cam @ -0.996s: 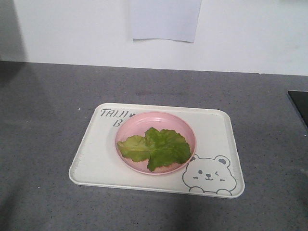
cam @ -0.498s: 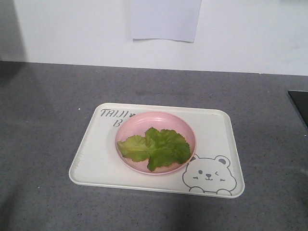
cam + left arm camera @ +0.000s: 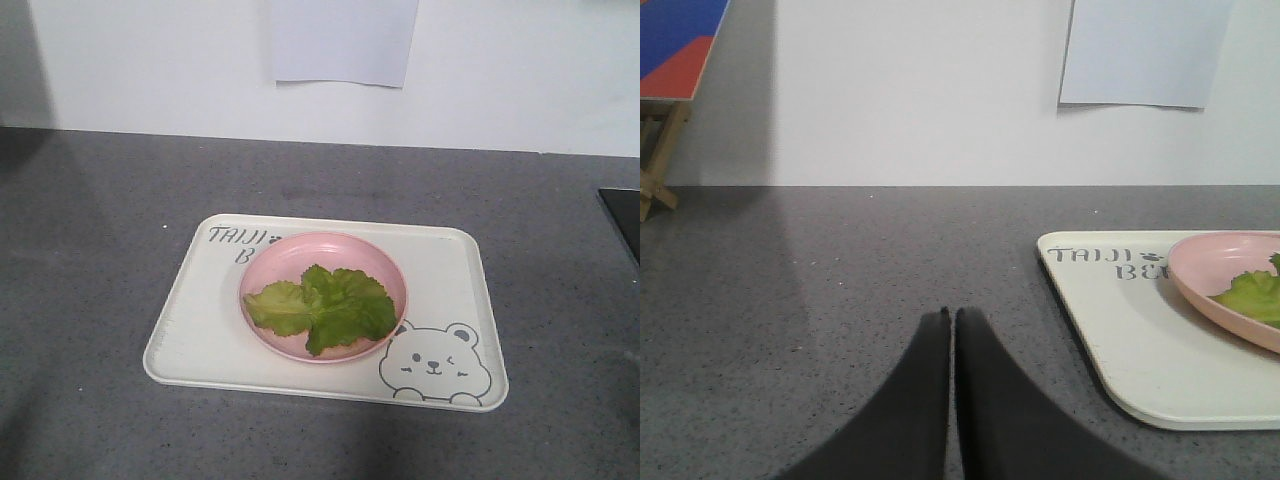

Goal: Transfer vegetables to tray and serve

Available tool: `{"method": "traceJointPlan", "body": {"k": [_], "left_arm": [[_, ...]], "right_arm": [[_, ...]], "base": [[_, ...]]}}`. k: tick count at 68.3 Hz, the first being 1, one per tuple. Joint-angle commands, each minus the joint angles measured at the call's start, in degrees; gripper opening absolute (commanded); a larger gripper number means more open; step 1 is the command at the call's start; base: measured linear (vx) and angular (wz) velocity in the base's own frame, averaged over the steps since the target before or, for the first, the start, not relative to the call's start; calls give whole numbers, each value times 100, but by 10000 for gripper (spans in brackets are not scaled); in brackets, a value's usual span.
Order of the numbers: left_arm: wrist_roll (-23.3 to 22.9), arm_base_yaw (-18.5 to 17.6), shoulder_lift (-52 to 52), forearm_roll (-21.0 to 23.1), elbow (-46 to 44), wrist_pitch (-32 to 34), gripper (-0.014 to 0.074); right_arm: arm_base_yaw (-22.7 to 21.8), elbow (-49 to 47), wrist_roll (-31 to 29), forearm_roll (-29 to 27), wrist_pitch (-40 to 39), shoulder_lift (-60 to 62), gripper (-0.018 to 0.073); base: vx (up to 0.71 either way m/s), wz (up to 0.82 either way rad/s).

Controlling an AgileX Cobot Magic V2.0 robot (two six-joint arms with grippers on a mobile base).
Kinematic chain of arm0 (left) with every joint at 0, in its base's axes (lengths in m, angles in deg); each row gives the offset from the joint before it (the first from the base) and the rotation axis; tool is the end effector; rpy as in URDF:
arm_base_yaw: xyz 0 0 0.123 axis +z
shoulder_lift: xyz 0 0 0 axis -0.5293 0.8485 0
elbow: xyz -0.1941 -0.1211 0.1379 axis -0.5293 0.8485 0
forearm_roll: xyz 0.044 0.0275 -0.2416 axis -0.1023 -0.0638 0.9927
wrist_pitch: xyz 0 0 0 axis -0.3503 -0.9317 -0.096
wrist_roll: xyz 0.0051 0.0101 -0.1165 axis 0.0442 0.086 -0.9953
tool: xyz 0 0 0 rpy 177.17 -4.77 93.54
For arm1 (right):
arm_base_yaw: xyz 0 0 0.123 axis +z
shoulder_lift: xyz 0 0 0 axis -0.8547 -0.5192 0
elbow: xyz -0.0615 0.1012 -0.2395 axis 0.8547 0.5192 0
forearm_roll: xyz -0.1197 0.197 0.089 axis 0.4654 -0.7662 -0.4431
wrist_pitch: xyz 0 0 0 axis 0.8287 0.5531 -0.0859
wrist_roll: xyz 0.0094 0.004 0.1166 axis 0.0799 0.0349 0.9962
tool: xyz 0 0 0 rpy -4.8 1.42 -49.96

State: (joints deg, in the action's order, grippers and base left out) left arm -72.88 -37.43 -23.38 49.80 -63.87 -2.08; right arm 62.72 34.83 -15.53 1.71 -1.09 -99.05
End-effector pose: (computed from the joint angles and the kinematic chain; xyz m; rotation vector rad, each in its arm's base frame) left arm 0.0957 -0.0085 0.1960 0.0167 1.5976 -0.1244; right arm 0.0900 0.0132 0.3016 -0.2609 2.3143 0.0390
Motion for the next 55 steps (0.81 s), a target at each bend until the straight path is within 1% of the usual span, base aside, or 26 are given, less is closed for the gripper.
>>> {"method": "traceJointPlan", "body": {"k": [1,9,16,24,32,39,46,55], "left_arm": [[-75,-32,-92,49,138,426,-8],[-75,-32,-92,49,138,426,-8],[-75,-32,-92,49,138,426,-8],[-75,-32,-92,49,138,420,-8],[-75,-32,-92,49,138,420,-8],[-75,-32,-92,49,138,420,-8],[-75,-32,-92,49,138,420,-8],[-75,-32,-92,49,138,420,-8]], "right_arm": [[0,-125,22,10,-290,-38,-8],[0,-125,-4,95,-356,-38,-8],[-9,-63,344,224,-715,33,-8],[-9,445,1076,630,-1692,376,-8],[-9,1129,1631,1068,-2784,830,-8],[-9,1641,1824,1304,-3513,1228,-8],[-15,2105,1820,1384,-4245,1583,-8],[-304,2713,1820,1309,-4944,1970,-7]], "base": [[0,0],[0,0],[0,0],[0,0],[0,0],[0,0],[0,0],[0,0]]}}
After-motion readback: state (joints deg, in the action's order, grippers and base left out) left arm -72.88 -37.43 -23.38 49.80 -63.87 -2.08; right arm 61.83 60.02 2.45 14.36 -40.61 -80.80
